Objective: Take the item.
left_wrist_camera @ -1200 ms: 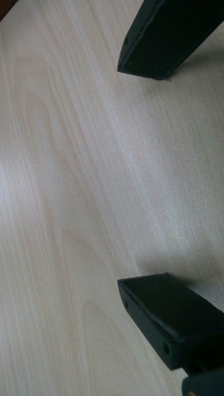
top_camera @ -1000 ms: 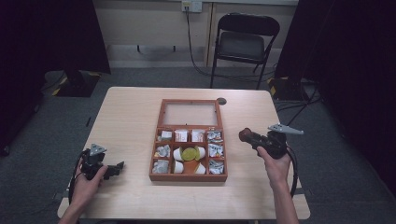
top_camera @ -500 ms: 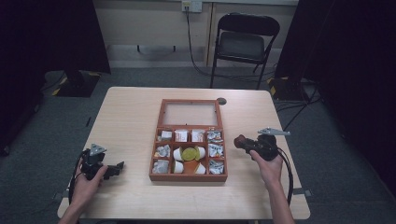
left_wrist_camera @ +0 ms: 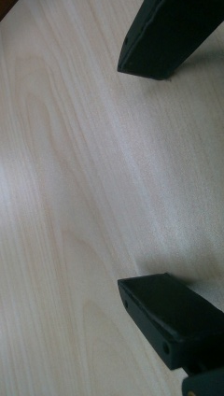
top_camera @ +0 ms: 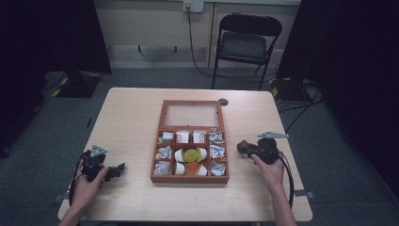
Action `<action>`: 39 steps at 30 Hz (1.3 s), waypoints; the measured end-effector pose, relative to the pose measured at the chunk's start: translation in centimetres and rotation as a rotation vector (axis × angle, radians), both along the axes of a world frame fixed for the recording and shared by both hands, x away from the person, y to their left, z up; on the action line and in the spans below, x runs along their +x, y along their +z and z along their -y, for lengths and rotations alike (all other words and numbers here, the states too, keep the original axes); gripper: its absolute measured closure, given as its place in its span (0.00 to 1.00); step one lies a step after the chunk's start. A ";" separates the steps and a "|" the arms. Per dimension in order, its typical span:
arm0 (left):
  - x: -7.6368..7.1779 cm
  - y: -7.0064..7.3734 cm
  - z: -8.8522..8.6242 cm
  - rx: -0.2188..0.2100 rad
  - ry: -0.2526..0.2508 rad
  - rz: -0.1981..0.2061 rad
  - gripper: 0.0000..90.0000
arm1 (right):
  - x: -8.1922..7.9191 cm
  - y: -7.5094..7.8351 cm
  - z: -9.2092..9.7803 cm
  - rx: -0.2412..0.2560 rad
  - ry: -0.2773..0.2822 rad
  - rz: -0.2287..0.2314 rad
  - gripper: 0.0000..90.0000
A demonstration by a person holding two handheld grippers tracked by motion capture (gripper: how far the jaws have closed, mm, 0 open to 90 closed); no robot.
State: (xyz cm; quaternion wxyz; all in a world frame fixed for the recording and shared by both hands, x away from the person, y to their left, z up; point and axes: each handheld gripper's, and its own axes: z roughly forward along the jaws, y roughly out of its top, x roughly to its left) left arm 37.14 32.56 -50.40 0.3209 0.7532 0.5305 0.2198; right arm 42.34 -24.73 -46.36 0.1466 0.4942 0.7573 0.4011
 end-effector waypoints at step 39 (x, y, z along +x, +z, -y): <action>0.0 0.0 0.0 -0.001 0.001 0.000 0.00 | -1.0 1.2 0.9 0.088 -0.011 0.025 0.43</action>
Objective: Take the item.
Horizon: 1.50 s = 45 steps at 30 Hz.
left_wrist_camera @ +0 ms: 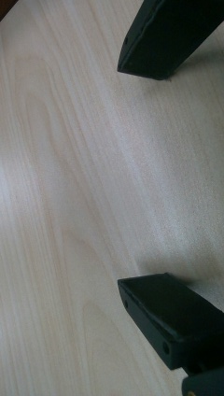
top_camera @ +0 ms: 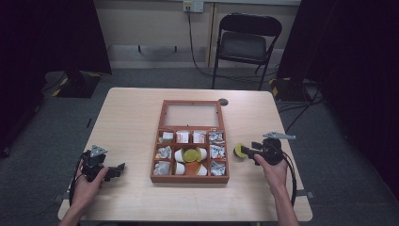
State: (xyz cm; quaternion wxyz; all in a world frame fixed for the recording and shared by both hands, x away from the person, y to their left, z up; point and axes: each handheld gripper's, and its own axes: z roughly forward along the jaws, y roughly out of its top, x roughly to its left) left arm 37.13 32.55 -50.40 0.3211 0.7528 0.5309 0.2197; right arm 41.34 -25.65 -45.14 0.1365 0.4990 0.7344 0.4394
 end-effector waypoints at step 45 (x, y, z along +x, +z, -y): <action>0.0 0.0 0.0 0.002 0.000 0.000 0.00 | -5.9 -4.8 5.6 -0.271 -0.238 -0.007 0.16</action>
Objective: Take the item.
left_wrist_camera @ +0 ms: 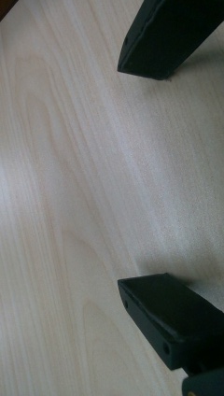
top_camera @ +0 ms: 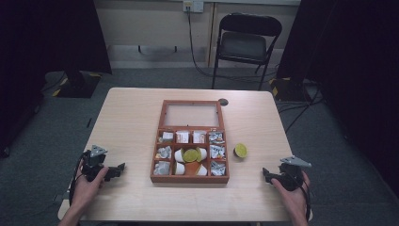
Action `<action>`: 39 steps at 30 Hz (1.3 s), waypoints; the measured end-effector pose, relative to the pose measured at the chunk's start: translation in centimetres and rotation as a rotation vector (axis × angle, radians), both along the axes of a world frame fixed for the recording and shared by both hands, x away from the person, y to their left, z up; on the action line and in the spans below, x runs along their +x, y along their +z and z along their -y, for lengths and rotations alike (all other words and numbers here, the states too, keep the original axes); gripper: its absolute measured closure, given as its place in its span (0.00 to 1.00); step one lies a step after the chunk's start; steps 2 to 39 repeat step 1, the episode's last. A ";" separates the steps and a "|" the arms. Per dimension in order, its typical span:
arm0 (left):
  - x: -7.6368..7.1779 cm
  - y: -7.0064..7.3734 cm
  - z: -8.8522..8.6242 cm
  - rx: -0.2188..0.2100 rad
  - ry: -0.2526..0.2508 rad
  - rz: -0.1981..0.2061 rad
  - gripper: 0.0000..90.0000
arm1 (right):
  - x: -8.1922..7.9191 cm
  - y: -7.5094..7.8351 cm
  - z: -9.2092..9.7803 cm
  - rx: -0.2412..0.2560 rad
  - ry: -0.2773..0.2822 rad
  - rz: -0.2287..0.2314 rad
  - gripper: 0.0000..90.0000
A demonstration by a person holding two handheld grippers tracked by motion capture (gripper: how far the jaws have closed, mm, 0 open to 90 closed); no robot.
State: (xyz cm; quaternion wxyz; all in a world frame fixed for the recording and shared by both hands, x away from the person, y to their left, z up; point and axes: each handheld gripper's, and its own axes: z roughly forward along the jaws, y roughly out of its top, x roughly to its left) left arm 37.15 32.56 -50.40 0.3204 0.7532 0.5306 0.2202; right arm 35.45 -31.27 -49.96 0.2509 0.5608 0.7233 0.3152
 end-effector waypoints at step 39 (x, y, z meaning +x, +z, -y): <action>0.0 0.0 0.0 0.000 0.000 0.000 0.00 | 0.0 0.0 0.0 0.000 0.000 0.000 0.16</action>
